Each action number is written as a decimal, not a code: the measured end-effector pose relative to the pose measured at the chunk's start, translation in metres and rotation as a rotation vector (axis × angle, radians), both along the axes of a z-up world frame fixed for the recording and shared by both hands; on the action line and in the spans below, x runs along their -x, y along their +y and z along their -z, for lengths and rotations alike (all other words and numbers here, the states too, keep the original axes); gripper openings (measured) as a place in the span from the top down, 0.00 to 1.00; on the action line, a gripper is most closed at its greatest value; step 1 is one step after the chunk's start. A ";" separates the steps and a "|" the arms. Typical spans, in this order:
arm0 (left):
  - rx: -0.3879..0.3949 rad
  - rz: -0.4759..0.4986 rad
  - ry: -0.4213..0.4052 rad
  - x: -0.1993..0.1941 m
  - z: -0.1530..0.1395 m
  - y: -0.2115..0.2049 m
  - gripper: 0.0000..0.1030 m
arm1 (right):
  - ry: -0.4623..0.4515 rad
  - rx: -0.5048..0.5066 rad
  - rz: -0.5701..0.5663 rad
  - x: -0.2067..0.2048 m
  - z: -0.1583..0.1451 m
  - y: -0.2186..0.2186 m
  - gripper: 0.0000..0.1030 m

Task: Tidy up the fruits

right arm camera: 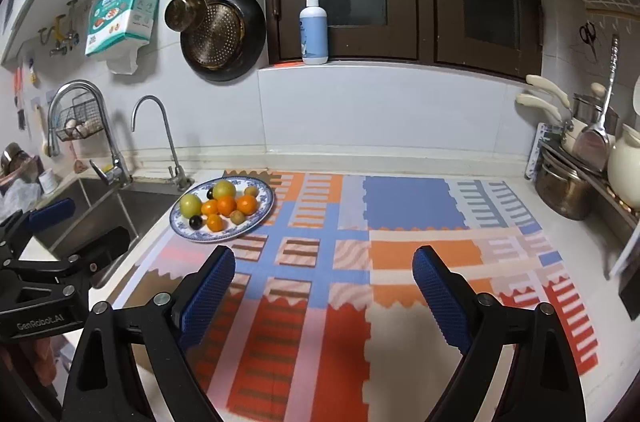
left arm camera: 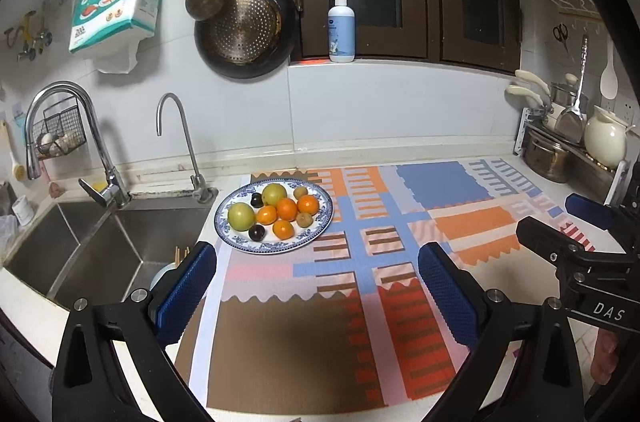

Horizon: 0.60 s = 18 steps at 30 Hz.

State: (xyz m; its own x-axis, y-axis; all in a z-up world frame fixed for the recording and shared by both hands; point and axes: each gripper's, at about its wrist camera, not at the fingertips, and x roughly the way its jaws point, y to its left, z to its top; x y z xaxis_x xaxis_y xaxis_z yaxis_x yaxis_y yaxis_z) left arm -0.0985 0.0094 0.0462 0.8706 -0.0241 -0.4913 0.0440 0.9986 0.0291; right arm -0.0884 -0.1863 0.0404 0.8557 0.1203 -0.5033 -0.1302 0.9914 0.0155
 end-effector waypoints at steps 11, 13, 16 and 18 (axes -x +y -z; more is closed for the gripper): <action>-0.021 0.009 -0.032 0.031 -0.007 -0.014 0.00 | 0.001 -0.019 0.002 0.032 -0.002 -0.011 0.11; -0.020 0.012 -0.036 0.034 -0.009 -0.015 0.00 | 0.003 -0.022 0.004 0.036 -0.002 -0.013 0.11; -0.013 0.015 -0.044 0.039 -0.011 -0.016 0.00 | 0.003 -0.024 0.006 0.040 -0.002 -0.015 0.11; -0.014 0.014 -0.046 0.040 -0.012 -0.017 0.00 | -0.001 -0.022 0.006 0.043 -0.003 -0.015 0.11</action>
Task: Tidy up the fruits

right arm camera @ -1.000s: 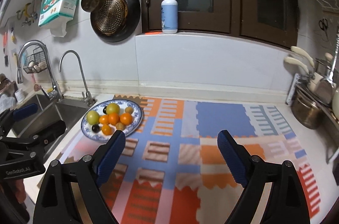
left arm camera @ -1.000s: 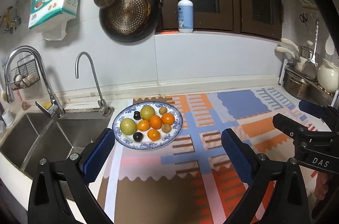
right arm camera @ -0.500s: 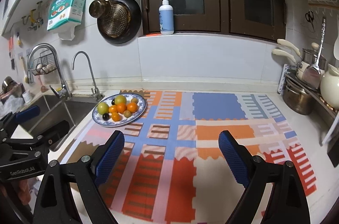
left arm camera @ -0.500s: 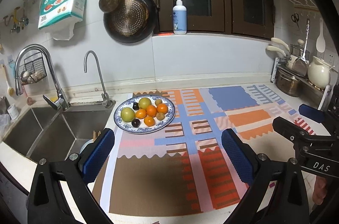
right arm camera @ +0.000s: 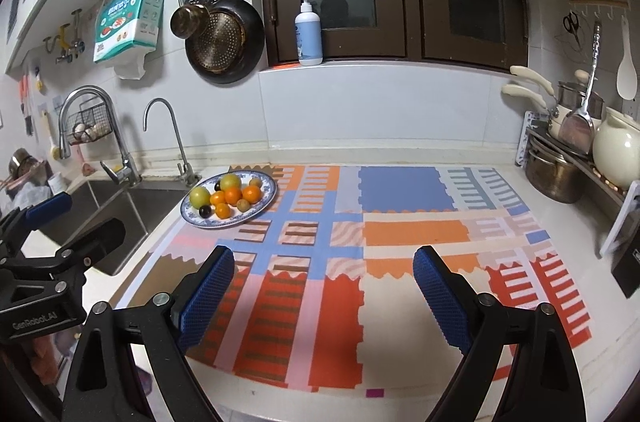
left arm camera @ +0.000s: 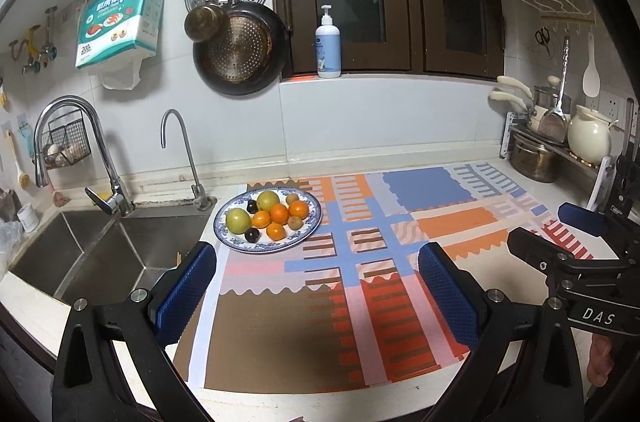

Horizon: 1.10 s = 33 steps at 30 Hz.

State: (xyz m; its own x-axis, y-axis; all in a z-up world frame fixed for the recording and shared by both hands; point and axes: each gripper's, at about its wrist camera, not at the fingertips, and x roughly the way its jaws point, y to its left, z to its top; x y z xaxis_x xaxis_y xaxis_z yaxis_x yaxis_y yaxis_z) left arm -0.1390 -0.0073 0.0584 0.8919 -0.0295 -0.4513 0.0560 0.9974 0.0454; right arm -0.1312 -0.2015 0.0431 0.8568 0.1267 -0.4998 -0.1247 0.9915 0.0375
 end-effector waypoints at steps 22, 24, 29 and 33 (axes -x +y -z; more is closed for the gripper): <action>-0.015 -0.006 -0.013 0.010 -0.002 -0.002 0.00 | -0.015 0.000 -0.003 0.008 -0.003 -0.002 0.11; -0.016 -0.002 -0.014 0.010 -0.002 -0.002 0.00 | -0.016 -0.002 -0.002 0.010 -0.004 -0.002 0.11; -0.015 -0.001 -0.011 0.010 -0.002 -0.003 0.00 | -0.015 -0.002 -0.001 0.009 -0.003 -0.002 0.11; -0.012 0.001 -0.009 0.010 -0.001 -0.002 0.00 | -0.012 -0.001 -0.005 0.009 -0.003 -0.002 0.11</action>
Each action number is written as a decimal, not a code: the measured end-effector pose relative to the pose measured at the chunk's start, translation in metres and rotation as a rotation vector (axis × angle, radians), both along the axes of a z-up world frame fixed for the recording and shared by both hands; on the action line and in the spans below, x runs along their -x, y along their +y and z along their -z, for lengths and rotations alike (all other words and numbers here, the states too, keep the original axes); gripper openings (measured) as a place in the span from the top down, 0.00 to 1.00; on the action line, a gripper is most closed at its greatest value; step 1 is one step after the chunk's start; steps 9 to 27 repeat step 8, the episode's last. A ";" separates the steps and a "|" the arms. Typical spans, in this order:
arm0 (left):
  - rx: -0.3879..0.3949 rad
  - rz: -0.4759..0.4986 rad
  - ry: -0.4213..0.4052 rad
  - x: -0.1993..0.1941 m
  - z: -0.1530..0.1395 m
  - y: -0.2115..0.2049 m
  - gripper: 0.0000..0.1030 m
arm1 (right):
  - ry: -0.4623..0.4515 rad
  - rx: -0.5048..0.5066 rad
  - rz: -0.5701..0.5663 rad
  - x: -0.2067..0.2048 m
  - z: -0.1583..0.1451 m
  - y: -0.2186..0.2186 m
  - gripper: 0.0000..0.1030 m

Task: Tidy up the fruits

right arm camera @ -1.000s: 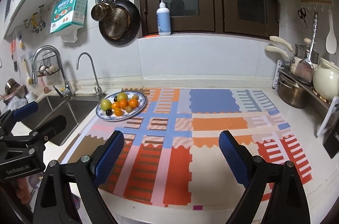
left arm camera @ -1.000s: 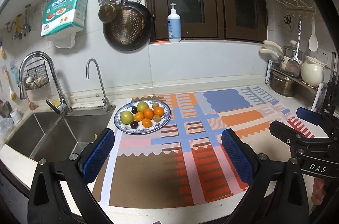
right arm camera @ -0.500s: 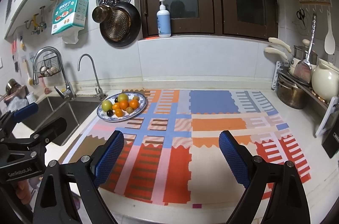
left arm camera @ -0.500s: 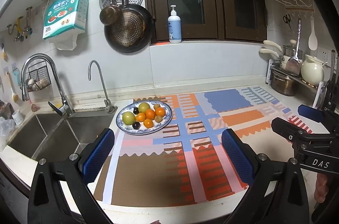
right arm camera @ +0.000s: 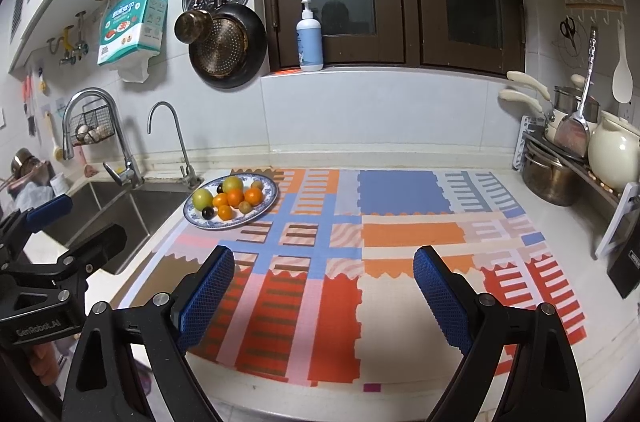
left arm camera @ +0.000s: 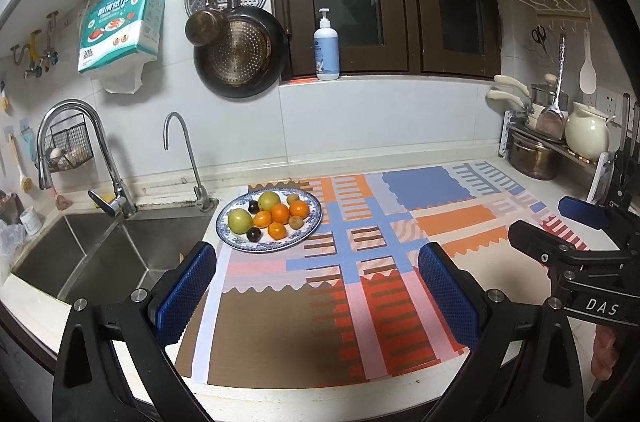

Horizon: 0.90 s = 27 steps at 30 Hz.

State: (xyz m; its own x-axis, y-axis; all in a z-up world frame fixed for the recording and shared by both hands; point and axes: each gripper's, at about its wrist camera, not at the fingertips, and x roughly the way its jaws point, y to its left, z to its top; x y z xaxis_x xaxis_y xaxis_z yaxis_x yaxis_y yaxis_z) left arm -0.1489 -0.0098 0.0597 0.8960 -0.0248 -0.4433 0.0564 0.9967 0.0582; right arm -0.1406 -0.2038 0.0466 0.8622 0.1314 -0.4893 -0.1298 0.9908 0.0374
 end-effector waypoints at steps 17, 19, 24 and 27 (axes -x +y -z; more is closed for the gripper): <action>0.009 0.001 0.017 -0.006 0.003 0.000 0.00 | 0.013 0.001 -0.001 -0.003 0.001 0.000 0.11; 0.009 0.001 0.017 -0.006 0.003 0.000 0.00 | 0.013 0.001 -0.001 -0.003 0.001 0.000 0.11; 0.009 0.001 0.017 -0.006 0.003 0.000 0.00 | 0.013 0.001 -0.001 -0.003 0.001 0.000 0.11; 0.009 0.001 0.017 -0.006 0.003 0.000 0.00 | 0.013 0.001 -0.001 -0.003 0.001 0.000 0.11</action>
